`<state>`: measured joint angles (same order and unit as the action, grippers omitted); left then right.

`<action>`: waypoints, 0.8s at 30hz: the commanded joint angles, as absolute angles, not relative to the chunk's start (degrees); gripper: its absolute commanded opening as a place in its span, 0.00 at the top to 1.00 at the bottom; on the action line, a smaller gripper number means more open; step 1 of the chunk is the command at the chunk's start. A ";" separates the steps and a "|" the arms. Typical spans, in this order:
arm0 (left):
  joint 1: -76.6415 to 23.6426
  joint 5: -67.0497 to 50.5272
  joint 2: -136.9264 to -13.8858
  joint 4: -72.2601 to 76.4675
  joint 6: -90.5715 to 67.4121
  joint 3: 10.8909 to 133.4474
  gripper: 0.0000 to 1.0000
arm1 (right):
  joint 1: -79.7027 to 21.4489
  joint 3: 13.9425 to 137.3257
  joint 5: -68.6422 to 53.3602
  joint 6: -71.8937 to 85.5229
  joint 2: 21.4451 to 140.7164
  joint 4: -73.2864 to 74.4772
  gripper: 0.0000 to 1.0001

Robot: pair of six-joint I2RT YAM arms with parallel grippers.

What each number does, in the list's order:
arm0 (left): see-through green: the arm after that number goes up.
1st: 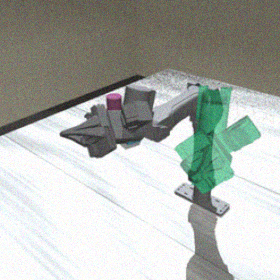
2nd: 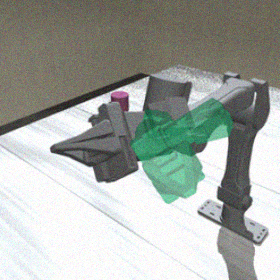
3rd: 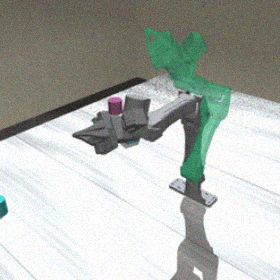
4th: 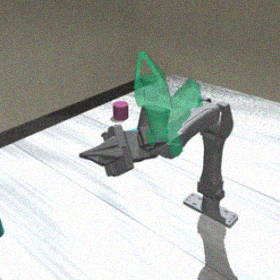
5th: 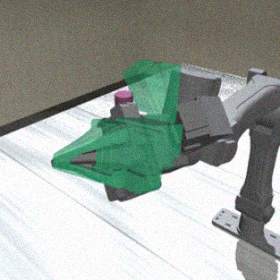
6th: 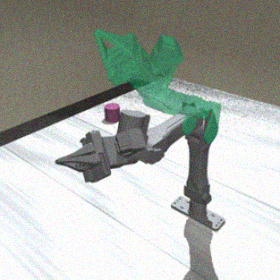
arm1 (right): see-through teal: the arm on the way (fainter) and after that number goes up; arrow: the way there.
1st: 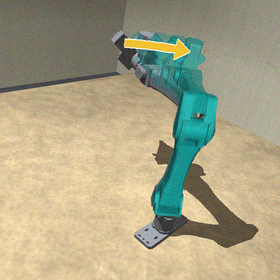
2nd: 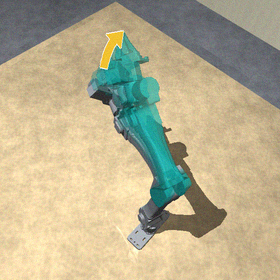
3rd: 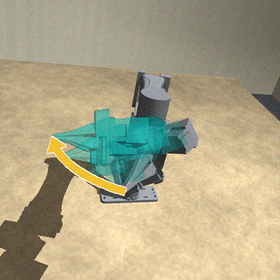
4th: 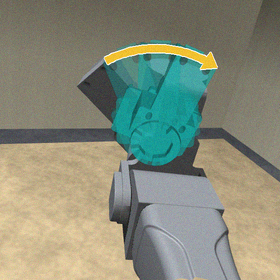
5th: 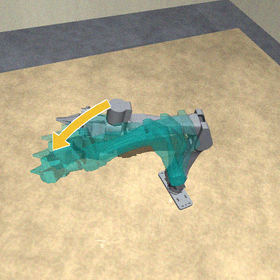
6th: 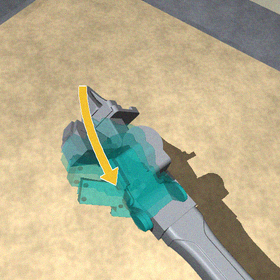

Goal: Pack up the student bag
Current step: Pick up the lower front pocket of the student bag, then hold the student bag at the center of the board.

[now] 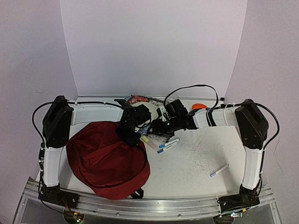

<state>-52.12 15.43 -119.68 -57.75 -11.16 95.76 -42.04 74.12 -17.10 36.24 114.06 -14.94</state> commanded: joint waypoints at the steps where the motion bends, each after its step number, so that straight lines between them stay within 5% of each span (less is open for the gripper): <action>1: -52.05 18.72 -118.23 -58.59 -11.90 99.28 0.94 | -41.99 76.90 -19.66 35.17 113.34 -15.24 0.34; 13: -52.04 20.08 -109.65 -54.46 -18.66 95.02 1.00 | -43.94 82.99 -26.02 35.11 119.54 -15.56 0.33; 24: -52.07 15.57 -98.08 -41.76 -25.33 78.32 1.00 | -46.16 89.82 -30.44 36.03 126.75 -15.61 0.32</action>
